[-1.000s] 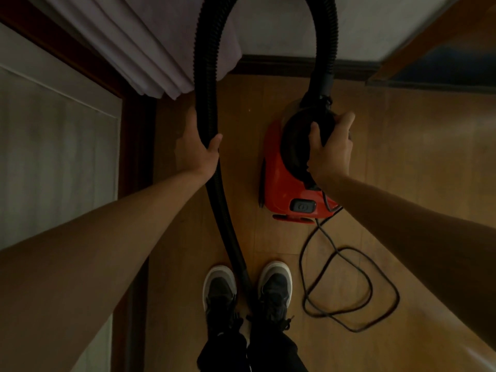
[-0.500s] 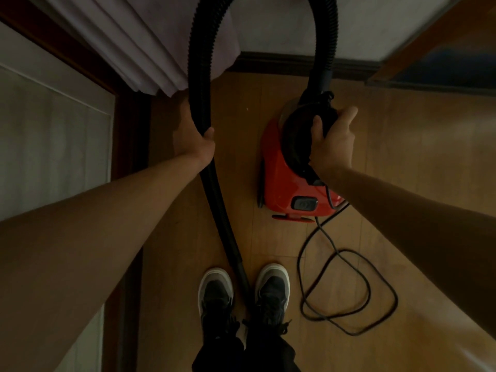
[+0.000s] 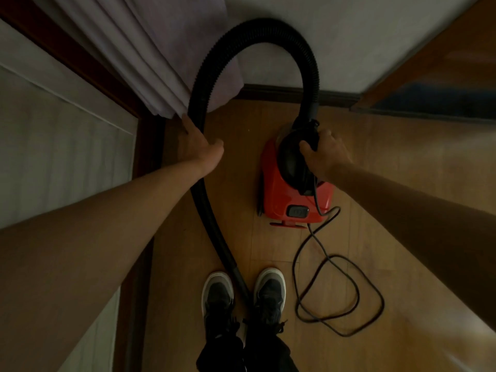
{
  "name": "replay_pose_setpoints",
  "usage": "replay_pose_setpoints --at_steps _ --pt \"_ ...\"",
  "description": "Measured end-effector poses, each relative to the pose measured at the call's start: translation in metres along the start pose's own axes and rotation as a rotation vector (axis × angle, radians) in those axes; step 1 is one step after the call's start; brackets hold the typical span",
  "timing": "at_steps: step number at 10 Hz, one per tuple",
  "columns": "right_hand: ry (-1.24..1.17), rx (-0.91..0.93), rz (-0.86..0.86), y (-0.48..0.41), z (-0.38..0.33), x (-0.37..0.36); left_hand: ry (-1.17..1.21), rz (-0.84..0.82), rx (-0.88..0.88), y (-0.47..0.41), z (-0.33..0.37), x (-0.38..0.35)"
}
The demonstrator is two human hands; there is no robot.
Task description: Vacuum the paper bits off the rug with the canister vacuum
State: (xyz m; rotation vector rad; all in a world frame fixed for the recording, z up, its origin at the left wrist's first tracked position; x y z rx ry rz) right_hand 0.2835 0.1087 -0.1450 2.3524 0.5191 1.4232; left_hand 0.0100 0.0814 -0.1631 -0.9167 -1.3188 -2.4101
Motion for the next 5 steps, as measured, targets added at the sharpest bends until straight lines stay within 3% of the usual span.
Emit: replay_pose_setpoints --at_steps 3,5 --pt "0.162 0.233 -0.067 0.026 -0.082 0.090 -0.188 -0.116 -0.209 0.059 0.051 0.055" --pt "0.228 0.294 -0.059 0.059 -0.138 0.181 -0.353 -0.070 -0.291 0.118 0.115 0.133"
Point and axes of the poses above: each hand's wrist, its own y-axis away from the middle knuckle, its own x-axis out of the back of the hand, z = x × y, the point moved 6 cm from there along -y, towards the middle knuckle, and after that the axes turned 13 degrees about x, right-handed, at the moved point
